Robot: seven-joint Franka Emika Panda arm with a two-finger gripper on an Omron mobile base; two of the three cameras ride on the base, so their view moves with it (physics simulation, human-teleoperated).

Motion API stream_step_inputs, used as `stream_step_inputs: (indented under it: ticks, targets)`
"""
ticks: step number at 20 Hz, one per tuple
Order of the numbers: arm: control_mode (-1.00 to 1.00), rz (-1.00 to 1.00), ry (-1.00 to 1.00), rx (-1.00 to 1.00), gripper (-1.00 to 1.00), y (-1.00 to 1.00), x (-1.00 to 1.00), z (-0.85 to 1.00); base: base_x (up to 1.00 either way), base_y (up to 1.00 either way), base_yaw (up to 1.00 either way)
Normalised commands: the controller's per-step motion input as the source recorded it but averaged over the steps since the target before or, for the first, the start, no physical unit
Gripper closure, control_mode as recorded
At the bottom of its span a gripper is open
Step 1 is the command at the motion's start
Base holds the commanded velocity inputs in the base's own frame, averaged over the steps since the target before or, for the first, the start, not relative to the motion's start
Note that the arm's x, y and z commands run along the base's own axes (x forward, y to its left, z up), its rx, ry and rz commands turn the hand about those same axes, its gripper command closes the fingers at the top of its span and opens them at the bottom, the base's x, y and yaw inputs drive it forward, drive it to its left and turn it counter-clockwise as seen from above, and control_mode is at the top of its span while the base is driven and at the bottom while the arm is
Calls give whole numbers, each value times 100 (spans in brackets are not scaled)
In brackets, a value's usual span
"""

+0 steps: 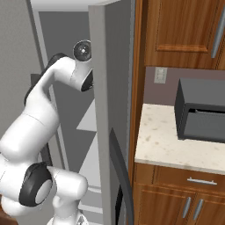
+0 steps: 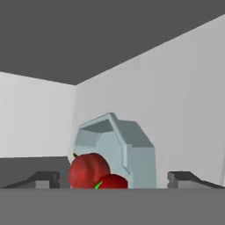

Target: Take the tomato and bell pepper out of the freezer and place them in the tupperware container on the counter. Then put the tupperware containing the vegetables back in the freezer.

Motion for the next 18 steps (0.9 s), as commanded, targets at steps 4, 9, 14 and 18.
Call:
stream_step_inputs:
  ticks: [4,9,14,18]
  targets:
    - [-100,0,-30,1,-100,0,-74,9,0,0,0]
    - [-100,0,-25,1,-100,0,-98,52,0,0,0]
    - [-100,0,-17,6,-100,0,-100,86,0,0,0]
    - [-100,0,-8,7,-100,1,-100,80,0,0,0]
